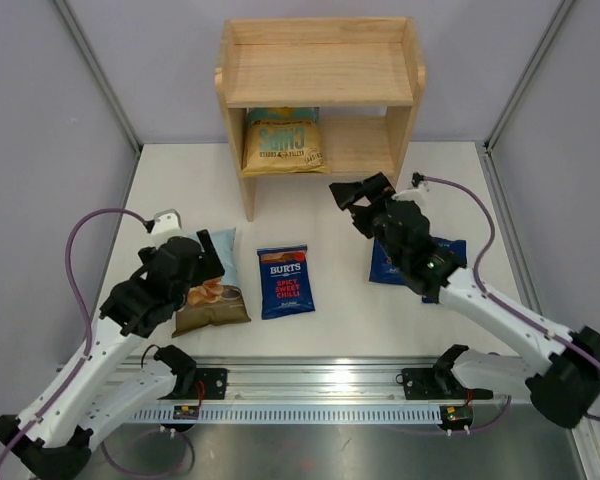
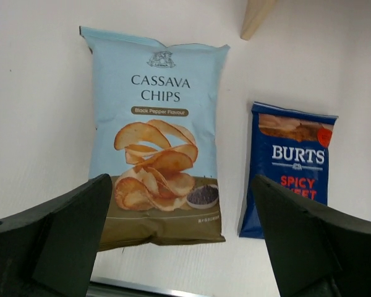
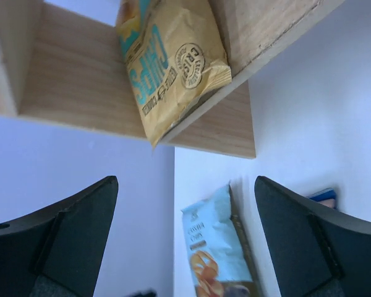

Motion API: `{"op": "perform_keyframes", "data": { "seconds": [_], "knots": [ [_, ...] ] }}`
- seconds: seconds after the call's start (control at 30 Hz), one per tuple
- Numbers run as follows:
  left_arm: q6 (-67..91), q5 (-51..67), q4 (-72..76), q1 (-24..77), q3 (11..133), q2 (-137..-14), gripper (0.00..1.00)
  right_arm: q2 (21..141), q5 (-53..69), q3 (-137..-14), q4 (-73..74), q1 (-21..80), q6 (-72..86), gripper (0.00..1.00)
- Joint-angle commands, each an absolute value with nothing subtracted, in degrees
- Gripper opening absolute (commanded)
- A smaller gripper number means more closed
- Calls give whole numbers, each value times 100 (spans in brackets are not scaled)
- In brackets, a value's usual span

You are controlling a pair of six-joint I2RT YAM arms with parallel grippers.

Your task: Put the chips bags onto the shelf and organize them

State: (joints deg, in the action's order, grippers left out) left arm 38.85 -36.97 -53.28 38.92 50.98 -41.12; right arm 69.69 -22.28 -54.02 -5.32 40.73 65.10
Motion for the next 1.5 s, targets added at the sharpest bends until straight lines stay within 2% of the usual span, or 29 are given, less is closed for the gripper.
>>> {"op": "perform_keyframes", "data": {
  "seconds": [0.0,0.13,0.3,0.43,0.63,0.77,1.0,1.1,1.13,1.2,1.23,1.27,1.47],
  "knots": [
    [3165,-1857,-4150,2561,4843,-4175,99,5839,-1812,-4643,-563,4025,4705,99],
    [3067,-1319,-3710,1435,4448,-4148,99,4224,-960,-3868,93,4008,3405,100],
    [3498,-1310,-3087,221,3493,-4087,99,3297,-19,-3797,1247,4008,2726,99],
    [3376,-1064,-2226,-228,2893,-4034,99,3164,1218,-3920,1722,4008,2470,99],
    [3076,-107,-1680,-773,2400,-4569,99,3296,2292,-3981,1723,4017,2207,100],
    [3347,981,-1135,-967,1944,-4895,99,3419,2619,-4034,1635,4017,2109,99],
    [3796,1458,-748,-958,1618,-5194,99,3410,2689,-3999,1521,4017,2197,100],
    [4077,1582,-591,-958,1443,-5134,83,3332,2611,-3946,1468,4008,2258,100],
    [4304,1547,-545,-958,1354,-5028,69,3322,2541,-3911,1459,4008,2276,99],
    [4543,1521,-405,-967,1179,-4581,61,3261,2496,-3850,1380,4017,2346,99],
    [4648,1477,-404,-967,1030,-4414,55,3269,2453,-3832,1354,4017,2381,99],
    [4832,1390,-430,-958,976,-4212,43,3261,2443,-3780,1327,4017,2408,99],
    [5492,1301,-878,-967,852,-2928,25,3462,2207,-3368,827,4008,2934,99]
  ]
}}
